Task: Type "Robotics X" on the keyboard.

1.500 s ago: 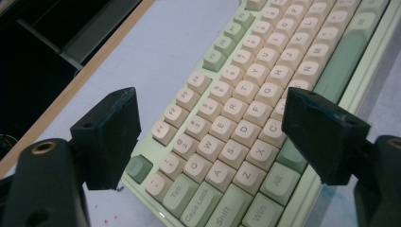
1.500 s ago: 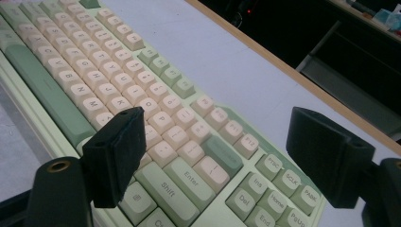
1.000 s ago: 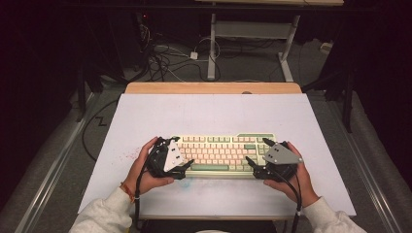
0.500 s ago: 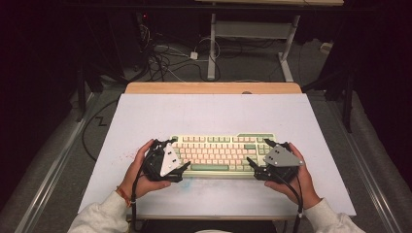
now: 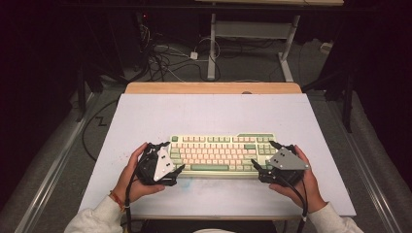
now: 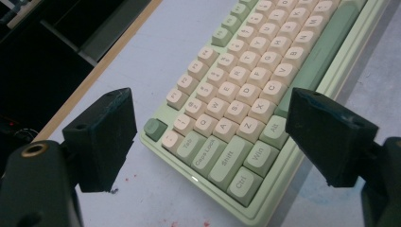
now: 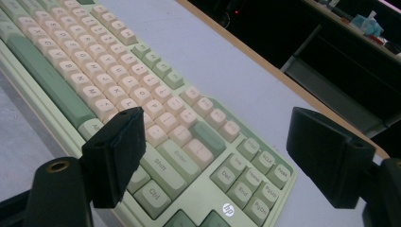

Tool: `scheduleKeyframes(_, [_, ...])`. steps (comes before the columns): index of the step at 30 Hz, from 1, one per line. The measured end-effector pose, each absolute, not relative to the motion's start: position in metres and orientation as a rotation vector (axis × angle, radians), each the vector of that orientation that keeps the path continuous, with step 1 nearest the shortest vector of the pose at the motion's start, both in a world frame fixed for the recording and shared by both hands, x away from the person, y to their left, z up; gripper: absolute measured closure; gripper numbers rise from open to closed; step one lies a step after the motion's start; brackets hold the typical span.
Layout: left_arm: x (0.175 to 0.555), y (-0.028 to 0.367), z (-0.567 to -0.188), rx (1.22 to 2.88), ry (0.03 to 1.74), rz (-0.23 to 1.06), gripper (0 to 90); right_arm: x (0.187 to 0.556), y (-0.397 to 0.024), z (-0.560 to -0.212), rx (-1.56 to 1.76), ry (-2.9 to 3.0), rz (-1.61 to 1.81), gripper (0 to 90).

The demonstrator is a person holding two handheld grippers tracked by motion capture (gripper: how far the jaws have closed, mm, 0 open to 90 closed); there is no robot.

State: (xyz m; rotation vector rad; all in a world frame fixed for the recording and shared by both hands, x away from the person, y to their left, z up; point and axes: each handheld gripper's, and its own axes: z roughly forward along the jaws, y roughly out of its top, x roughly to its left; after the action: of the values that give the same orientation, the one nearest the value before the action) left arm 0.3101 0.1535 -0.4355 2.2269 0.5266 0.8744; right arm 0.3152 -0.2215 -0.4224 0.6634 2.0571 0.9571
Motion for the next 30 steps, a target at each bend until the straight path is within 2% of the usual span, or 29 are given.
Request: scheduleKeyframes(30, [0.292, 0.184, -0.448, 2.269, 0.598, 0.900, 16.2, 0.301, -0.248, -0.427, 0.726, 2.022, 0.908, 20.1])
